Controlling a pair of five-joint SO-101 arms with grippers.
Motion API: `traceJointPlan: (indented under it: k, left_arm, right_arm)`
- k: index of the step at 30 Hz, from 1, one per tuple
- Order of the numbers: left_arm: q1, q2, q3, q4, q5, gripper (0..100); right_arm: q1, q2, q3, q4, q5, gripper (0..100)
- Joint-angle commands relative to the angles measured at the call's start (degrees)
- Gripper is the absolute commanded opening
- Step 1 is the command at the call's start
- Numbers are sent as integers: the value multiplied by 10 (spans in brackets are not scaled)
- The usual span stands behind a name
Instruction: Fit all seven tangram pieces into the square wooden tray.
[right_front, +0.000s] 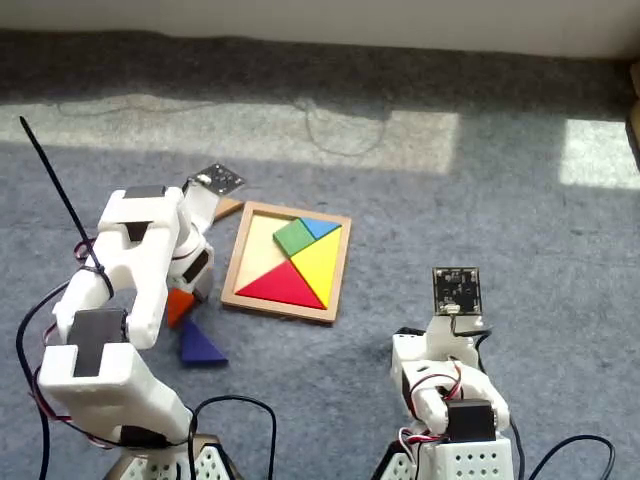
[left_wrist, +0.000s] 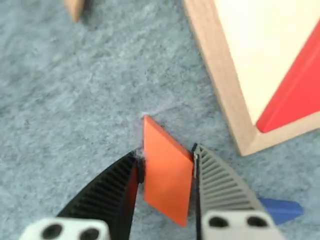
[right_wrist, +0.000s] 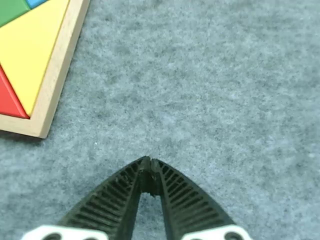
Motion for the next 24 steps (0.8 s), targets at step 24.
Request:
traceJointPlan:
  k: [24]
  left_arm:
    - [211, -178, -84, -3, 294, 66]
  right_arm:
    - [7, -10, 77, 4, -1, 6]
